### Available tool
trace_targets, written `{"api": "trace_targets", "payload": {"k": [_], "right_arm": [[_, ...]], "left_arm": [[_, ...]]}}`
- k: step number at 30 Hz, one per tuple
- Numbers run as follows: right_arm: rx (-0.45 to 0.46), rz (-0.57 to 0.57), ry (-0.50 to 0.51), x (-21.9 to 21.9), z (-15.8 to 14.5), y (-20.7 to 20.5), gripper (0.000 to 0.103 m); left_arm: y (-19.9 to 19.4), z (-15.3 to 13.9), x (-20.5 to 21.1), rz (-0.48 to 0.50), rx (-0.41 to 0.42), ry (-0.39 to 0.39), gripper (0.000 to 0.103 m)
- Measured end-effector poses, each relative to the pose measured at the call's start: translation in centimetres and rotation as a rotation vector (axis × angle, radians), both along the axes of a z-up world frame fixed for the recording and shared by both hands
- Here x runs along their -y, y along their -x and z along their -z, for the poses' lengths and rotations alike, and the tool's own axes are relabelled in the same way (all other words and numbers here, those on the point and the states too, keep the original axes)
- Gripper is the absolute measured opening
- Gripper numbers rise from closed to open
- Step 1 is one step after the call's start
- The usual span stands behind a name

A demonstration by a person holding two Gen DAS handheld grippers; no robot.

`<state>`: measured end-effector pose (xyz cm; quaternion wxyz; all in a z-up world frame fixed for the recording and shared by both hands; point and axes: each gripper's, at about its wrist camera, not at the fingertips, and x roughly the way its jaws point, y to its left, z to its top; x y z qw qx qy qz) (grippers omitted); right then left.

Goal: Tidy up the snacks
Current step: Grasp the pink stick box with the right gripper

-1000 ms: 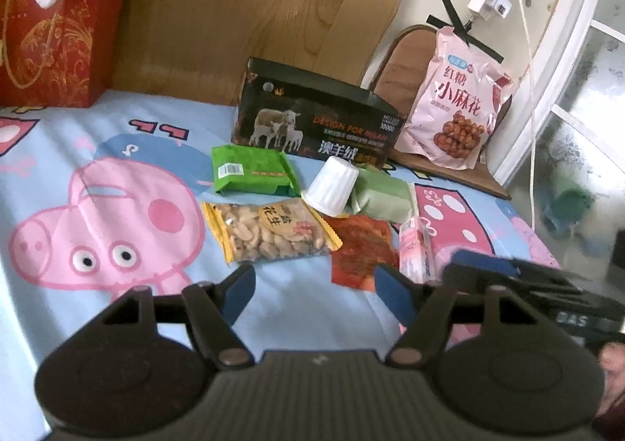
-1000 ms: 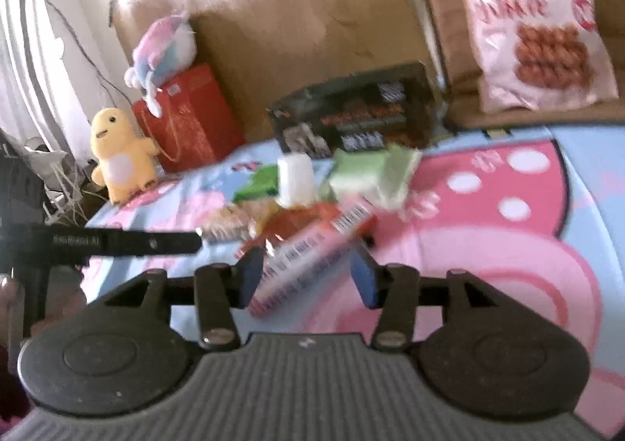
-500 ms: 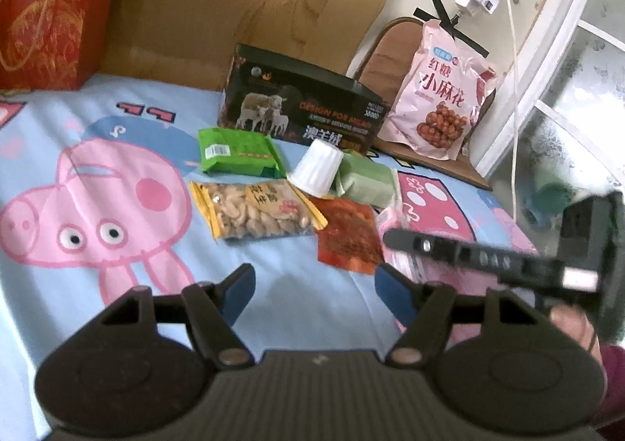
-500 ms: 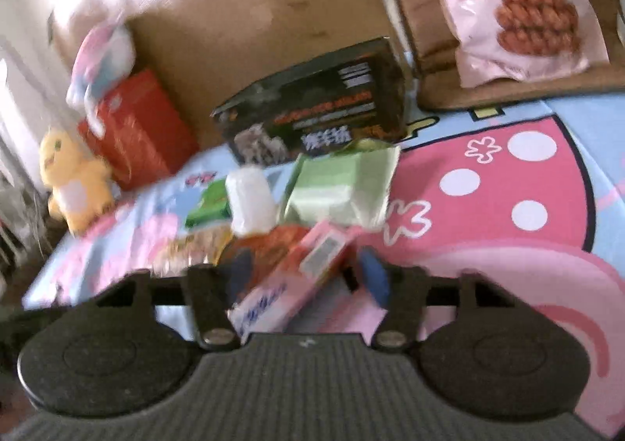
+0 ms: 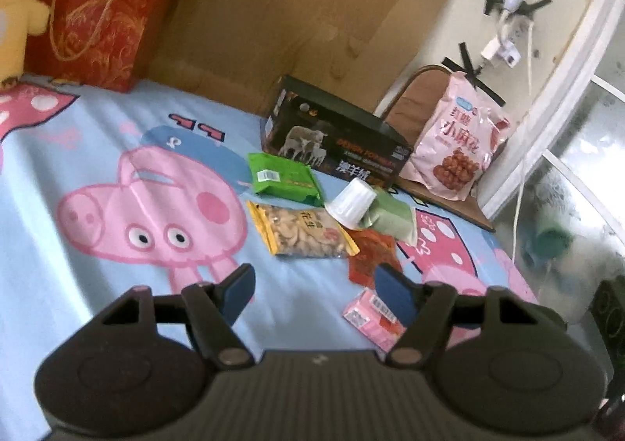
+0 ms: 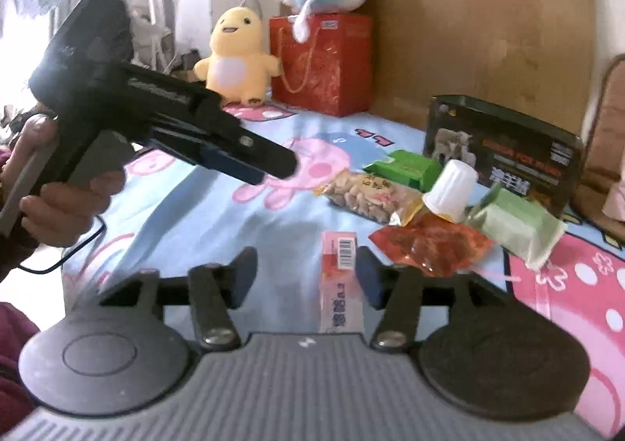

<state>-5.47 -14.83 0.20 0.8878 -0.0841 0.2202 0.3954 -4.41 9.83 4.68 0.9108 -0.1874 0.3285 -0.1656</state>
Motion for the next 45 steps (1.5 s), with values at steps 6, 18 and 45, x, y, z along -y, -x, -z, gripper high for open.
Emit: {"api": "trace_targets", "payload": {"k": [6,18,45], "right_arm": [[-0.02,0.09,-0.004,2.1,1.2,2.0,0.074],[-0.021,0.289,0.017,4.2,2.1,2.2,0.038],[0.001,0.391,0.053,2.7,2.8,2.9,0.042]], "left_arm": [[-0.5,0.3,2.2,0.082,-0.004,-0.009,0.07],[-1.6,2.2,6.8,0.221,-0.055,-0.066,0.051],[-1.4,3.0,7.0,0.241,-0.012,-0.07,0.046]]}}
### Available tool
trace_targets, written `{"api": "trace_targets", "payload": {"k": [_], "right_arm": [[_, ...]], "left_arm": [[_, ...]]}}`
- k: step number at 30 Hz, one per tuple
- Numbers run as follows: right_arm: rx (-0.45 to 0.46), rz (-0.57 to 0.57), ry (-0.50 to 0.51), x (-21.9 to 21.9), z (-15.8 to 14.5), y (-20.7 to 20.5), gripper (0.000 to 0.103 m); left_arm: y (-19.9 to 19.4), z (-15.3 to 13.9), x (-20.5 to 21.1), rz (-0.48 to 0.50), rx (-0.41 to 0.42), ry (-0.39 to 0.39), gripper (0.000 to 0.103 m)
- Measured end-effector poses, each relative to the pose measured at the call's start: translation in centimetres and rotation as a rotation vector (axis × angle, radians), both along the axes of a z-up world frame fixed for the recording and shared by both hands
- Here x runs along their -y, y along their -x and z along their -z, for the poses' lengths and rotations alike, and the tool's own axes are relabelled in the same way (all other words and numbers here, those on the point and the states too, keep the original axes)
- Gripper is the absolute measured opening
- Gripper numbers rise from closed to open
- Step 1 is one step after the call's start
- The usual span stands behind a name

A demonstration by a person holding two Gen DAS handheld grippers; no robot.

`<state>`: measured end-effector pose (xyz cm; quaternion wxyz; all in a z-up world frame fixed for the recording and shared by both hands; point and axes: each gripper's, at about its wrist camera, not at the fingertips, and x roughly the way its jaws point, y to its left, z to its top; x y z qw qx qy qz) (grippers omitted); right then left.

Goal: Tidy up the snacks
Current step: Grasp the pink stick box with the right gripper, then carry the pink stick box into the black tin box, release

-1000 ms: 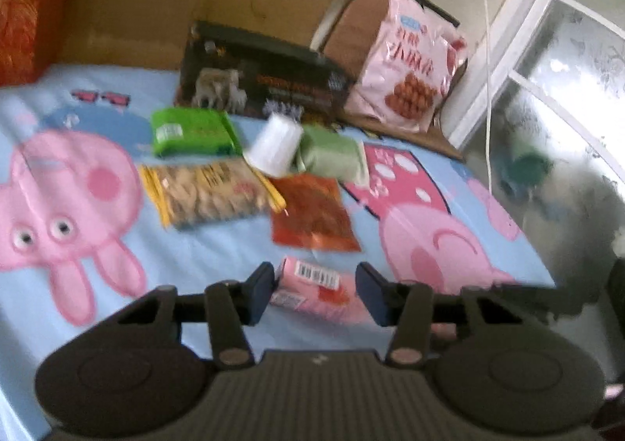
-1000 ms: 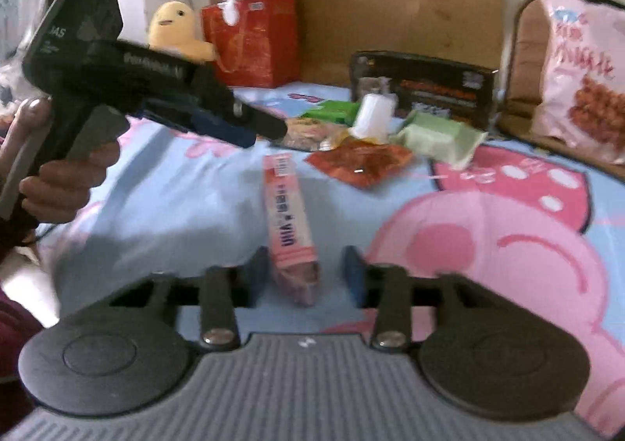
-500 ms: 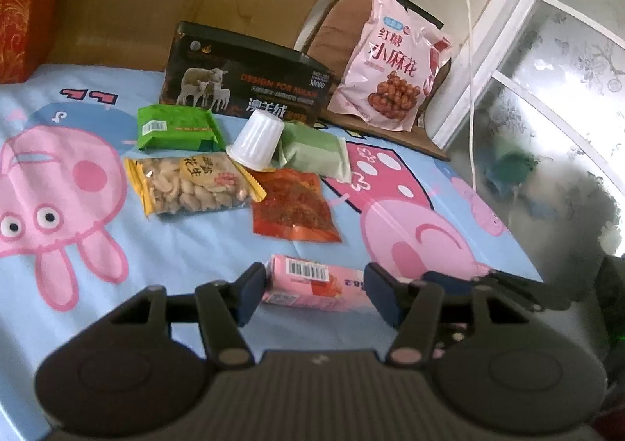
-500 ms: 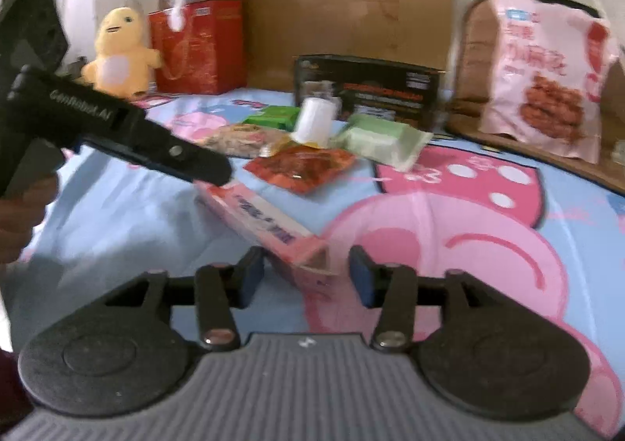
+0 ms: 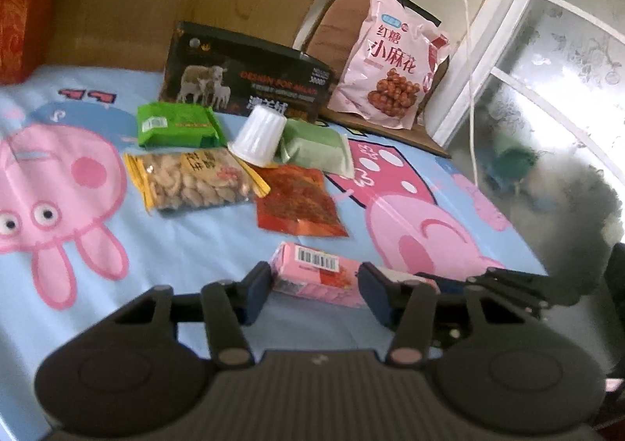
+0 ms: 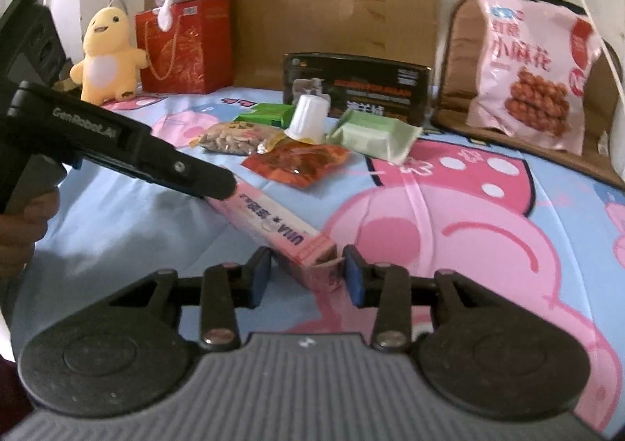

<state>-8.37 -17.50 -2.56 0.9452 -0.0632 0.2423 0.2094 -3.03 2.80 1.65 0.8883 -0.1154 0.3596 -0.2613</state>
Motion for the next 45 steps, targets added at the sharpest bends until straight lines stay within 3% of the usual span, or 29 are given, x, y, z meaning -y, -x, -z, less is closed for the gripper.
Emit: {"api": "trace_targets", "payload": {"k": [5,11,19,23,25,28,31,36,39,42,45], "right_arm": [[0.023,-0.025,0.001,-0.3,-0.5,0.4,0.04],[0.148,-0.041,-0.004,-0.3,-3.5,-1.4,0.04],[0.294,-0.079,-0.005,-0.2,-8.5,-10.9,0.04],[0.325,-0.078,0.037,-1.1,-9.5,-16.9,0.042],[0.327,-0.055,0.053,-1.5,-9.1,-19.8,0.049],[0.261,0.011,0.008,-0.5,-8.2,-22.3,0.052],[0.176,0.03,-0.147,3.3,-7.0,-22.1,0.052],[-0.06,0.051,-0.332,8.1,-3.6,-22.4,0.052],[-0.16,0.083,-0.376,8.6,-2.2,-23.2,0.051],[-0.224,0.017,-0.432,7.9,-1.4,-23.7,0.051],[-0.253,0.016,-0.401,6.5,-1.1,-24.7,0.051]], "left_arm": [[-0.1,-1.5,-0.8,-0.012,0.009,0.025,0.046],[-2.7,-6.8,-0.4,-0.043,0.133,0.004,0.046],[-12.2,-11.4,-0.1,-0.14,0.248,-0.05,0.048],[-18.1,-10.9,-0.1,-0.189,0.23,-0.058,0.058],[-20.6,-9.7,0.2,-0.211,0.186,-0.087,0.059],[-21.1,-8.1,-1.1,-0.216,0.133,-0.028,0.058],[-19.8,-6.6,-2.8,-0.201,0.095,0.045,0.058],[-17.8,-4.7,-3.7,-0.163,0.03,0.099,0.058],[-16.5,-3.8,-3.2,-0.144,0.0,0.096,0.058],[-15.2,-2.9,-2.8,-0.132,-0.023,0.104,0.058],[-14.2,-2.4,-2.5,-0.139,-0.041,0.107,0.058]]}}
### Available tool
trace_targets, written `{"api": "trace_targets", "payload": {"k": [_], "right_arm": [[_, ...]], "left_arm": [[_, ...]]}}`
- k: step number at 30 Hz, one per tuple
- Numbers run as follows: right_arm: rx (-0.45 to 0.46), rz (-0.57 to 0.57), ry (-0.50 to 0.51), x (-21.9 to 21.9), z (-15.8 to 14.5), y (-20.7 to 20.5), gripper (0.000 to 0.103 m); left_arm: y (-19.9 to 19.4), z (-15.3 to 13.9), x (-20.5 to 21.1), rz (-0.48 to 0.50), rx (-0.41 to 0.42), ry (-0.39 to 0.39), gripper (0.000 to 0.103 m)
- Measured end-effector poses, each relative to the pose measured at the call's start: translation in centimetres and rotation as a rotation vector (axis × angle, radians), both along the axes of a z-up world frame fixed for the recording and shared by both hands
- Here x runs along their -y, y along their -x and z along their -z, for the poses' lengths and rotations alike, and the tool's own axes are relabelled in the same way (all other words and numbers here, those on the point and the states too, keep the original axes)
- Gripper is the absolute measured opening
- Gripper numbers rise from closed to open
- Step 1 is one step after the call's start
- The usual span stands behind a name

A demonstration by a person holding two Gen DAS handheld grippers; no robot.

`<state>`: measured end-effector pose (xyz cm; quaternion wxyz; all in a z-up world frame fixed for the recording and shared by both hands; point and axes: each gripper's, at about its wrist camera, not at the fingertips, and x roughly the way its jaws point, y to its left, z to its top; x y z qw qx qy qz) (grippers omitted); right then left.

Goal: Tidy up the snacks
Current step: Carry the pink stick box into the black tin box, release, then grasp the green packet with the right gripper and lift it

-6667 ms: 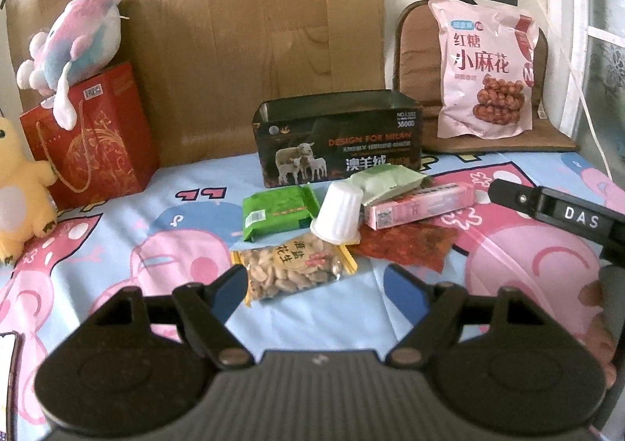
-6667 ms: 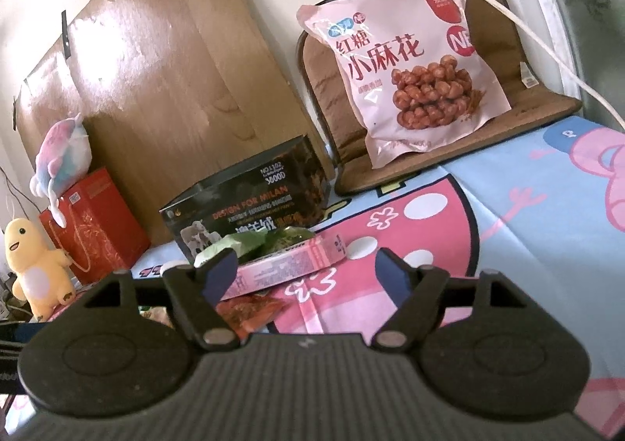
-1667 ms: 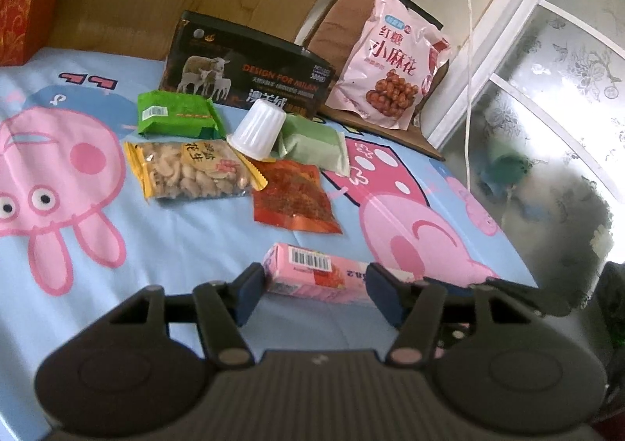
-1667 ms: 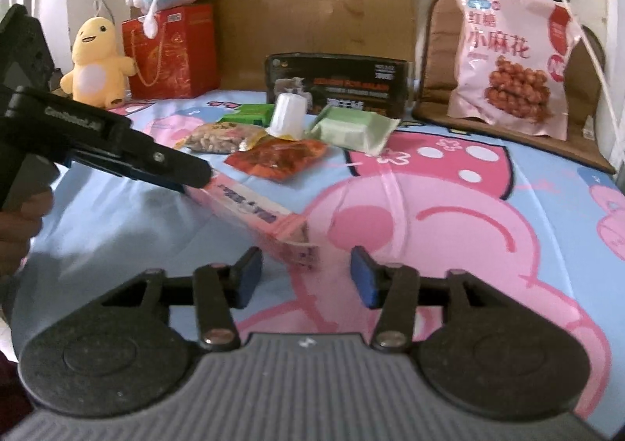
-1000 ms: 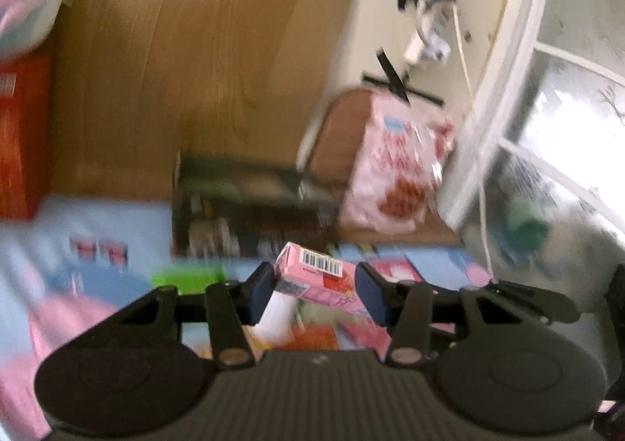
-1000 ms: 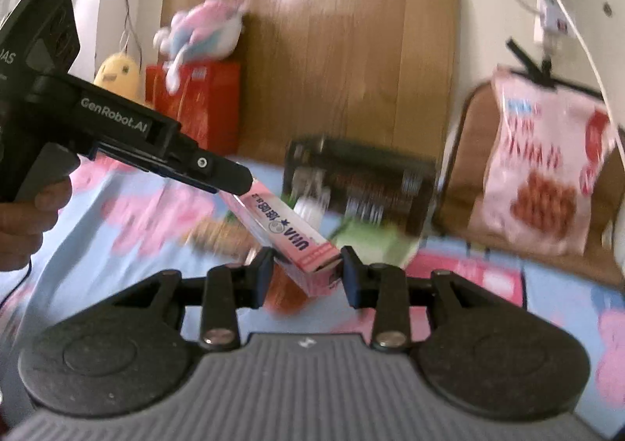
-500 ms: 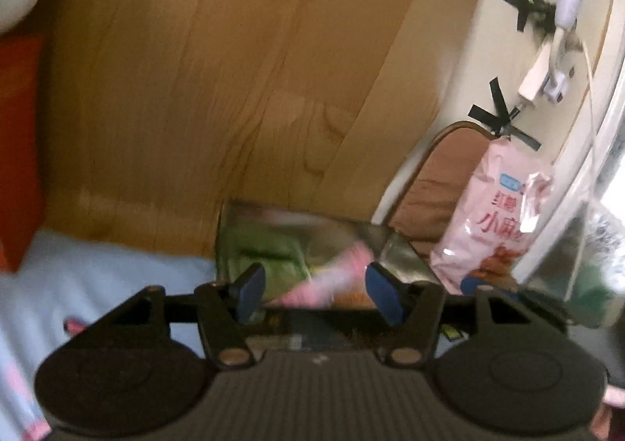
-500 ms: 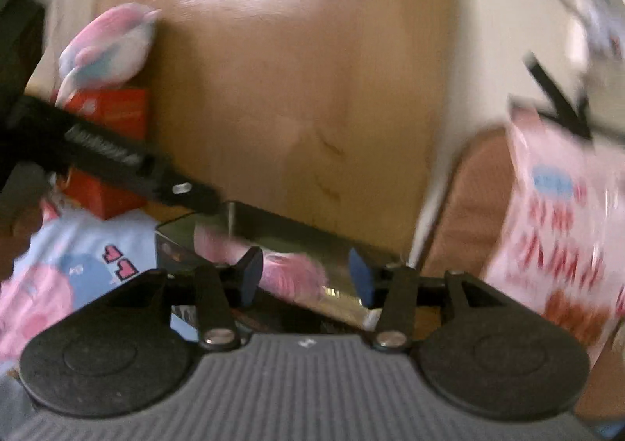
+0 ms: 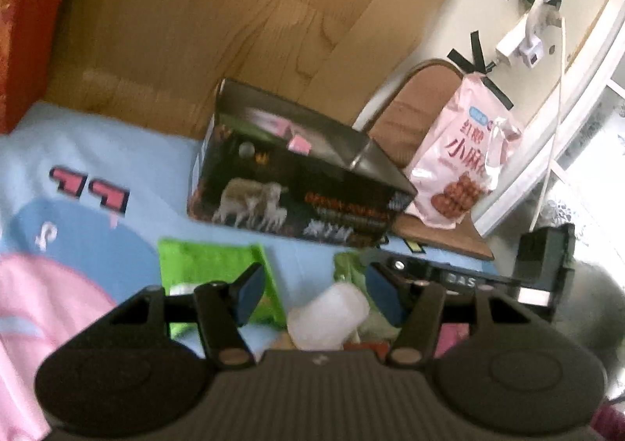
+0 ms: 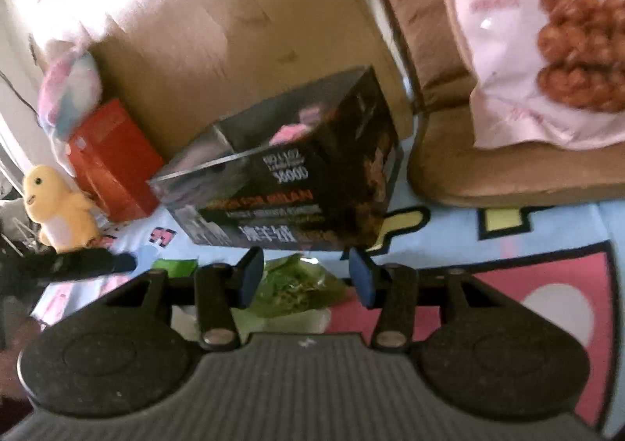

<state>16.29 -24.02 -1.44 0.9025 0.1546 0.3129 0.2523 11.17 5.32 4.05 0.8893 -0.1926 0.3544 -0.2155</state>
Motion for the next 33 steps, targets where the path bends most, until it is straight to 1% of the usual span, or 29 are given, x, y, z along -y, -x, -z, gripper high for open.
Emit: {"api": "trace_targets", "payload": {"k": [1,2,3,4,6,7,11,14,15,16,21,23,26,27,28,30,33], "right_arm": [[0.01,-0.015,0.023,-0.5,0.0,0.2,0.05],[0.023,-0.023,0.067,-1.1,-0.2,0.5,0.047],[0.037,-0.029,0.103,-1.7,-0.5,1.0,0.042],[0.035,-0.035,0.109,-1.6,-0.8,1.5,0.036],[0.025,-0.043,0.098,-1.6,-0.9,2.9,0.03],[0.029,-0.04,0.091,-1.3,-0.8,4.0,0.026],[0.041,-0.007,0.043,-0.2,-0.2,8.6,0.022],[0.045,0.015,0.019,0.1,0.0,11.5,0.021],[0.05,0.02,0.017,0.0,0.0,13.1,0.021],[0.057,0.024,0.02,-0.1,0.0,13.6,0.021],[0.108,0.027,0.042,-1.2,0.0,18.3,0.021],[0.121,0.018,0.04,-1.6,0.0,18.7,0.021],[0.127,0.02,0.044,-1.6,0.0,19.1,0.027],[0.108,0.023,0.039,-1.6,0.1,18.8,0.038],[0.092,0.024,0.027,-1.5,0.3,18.5,0.043],[0.061,0.016,0.002,-1.6,0.8,17.9,0.043],[0.058,0.029,-0.013,-2.1,1.0,17.6,0.034]], "left_arm": [[0.4,0.0,0.1,-0.008,-0.002,-0.013,0.058],[0.9,-0.1,0.2,-0.021,-0.003,-0.039,0.058],[1.5,-0.1,0.1,-0.032,-0.001,-0.062,0.058],[2.1,-0.3,0.2,-0.045,0.004,-0.089,0.058],[3.0,-0.6,0.2,-0.07,0.011,-0.135,0.058],[3.6,-0.8,0.4,-0.092,0.01,-0.175,0.058],[5.1,-1.2,0.8,-0.163,0.007,-0.304,0.058],[5.9,-1.2,1.0,-0.199,0.015,-0.364,0.059],[6.2,-1.1,1.0,-0.209,0.014,-0.378,0.059],[6.4,-1.0,0.9,-0.216,0.012,-0.386,0.059],[7.6,-0.8,0.6,-0.253,0.012,-0.432,0.059],[8.1,-0.8,0.5,-0.265,0.02,-0.448,0.059],[8.8,-0.9,0.3,-0.278,0.026,-0.461,0.06],[9.0,-0.8,0.2,-0.283,0.027,-0.465,0.06],[9.2,-0.8,0.1,-0.289,0.028,-0.469,0.06],[9.6,-0.8,-0.1,-0.302,0.032,-0.482,0.061],[10.1,-0.7,-0.5,-0.323,0.034,-0.499,0.062]]}}
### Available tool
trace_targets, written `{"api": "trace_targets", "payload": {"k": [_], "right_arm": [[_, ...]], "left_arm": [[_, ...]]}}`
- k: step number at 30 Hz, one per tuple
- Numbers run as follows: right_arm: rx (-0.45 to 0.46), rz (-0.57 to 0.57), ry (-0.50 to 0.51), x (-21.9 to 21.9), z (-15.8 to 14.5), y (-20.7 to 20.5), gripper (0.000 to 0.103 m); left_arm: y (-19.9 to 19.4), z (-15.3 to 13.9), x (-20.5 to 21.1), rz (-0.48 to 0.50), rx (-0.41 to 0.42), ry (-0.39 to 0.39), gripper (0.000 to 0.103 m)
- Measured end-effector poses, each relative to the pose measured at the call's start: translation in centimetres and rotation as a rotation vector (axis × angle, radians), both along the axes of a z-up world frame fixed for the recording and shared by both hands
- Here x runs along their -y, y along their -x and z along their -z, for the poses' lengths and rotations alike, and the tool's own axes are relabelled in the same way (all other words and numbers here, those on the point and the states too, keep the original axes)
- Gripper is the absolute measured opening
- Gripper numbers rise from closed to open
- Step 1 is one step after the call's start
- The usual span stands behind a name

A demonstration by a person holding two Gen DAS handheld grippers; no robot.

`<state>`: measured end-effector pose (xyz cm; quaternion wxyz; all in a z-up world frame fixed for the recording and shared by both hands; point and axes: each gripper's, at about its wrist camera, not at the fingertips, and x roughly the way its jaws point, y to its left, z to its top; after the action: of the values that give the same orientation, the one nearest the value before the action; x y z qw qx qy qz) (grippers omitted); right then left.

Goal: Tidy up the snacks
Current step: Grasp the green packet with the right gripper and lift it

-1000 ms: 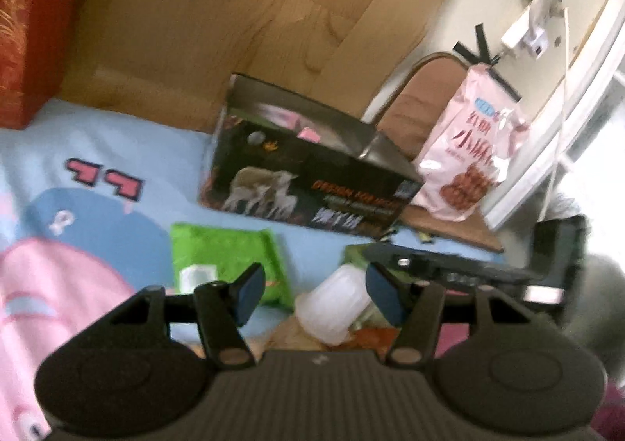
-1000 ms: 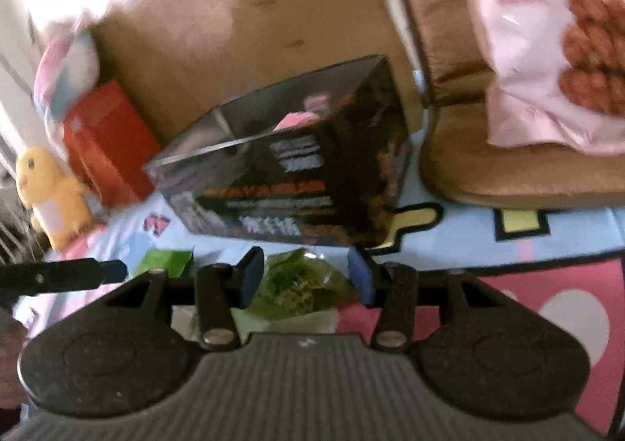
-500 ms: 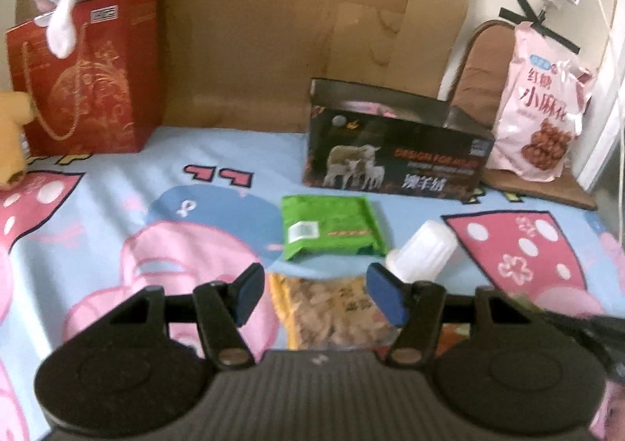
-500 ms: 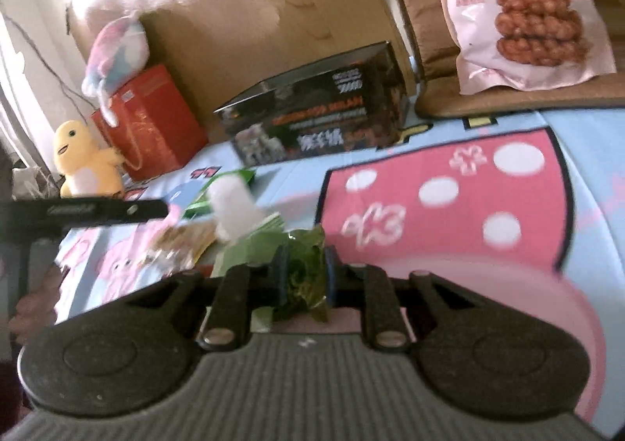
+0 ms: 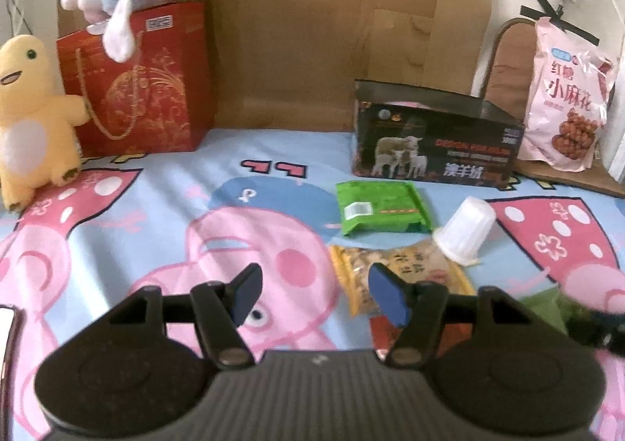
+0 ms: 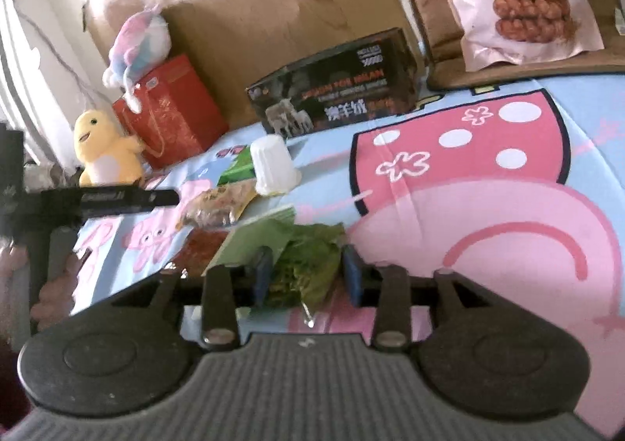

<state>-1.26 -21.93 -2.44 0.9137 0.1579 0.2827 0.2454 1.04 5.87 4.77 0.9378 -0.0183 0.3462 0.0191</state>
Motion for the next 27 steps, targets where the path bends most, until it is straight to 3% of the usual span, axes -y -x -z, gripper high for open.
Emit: {"api": "trace_targets", "payload": {"k": [2,3,8,14,18,20,22,27], "right_arm": [[0.035,0.019,-0.001,-0.1,-0.4,0.3,0.025],[0.072,0.039,0.01,-0.2,-0.9,0.7,0.012],[0.266,0.149,0.119,-0.4,-4.2,2.7,0.01],[0.36,-0.054,0.16,-3.7,-5.2,4.7,0.01],[0.293,-0.277,0.201,-7.6,-3.2,5.2,0.024],[0.274,-0.332,0.225,-8.6,-2.5,5.3,0.031],[0.279,-0.343,0.211,-8.2,-2.6,5.4,0.05],[0.266,-0.268,0.144,-5.1,-3.4,5.0,0.056]], "left_arm": [[0.2,0.1,-0.4,-0.01,-0.001,-0.002,0.062],[0.3,0.1,-0.6,-0.015,-0.001,-0.004,0.063],[0.4,0.6,-1.2,-0.034,-0.007,0.005,0.063],[1.1,0.9,-2.6,-0.045,-0.013,0.074,0.063],[2.0,0.7,-3.6,-0.031,-0.017,0.123,0.063],[2.5,0.7,-4.1,-0.012,-0.021,0.16,0.064],[3.2,0.6,-4.9,0.027,-0.029,0.232,0.064],[4.7,0.5,-4.9,0.182,-0.048,0.394,0.064]]}}
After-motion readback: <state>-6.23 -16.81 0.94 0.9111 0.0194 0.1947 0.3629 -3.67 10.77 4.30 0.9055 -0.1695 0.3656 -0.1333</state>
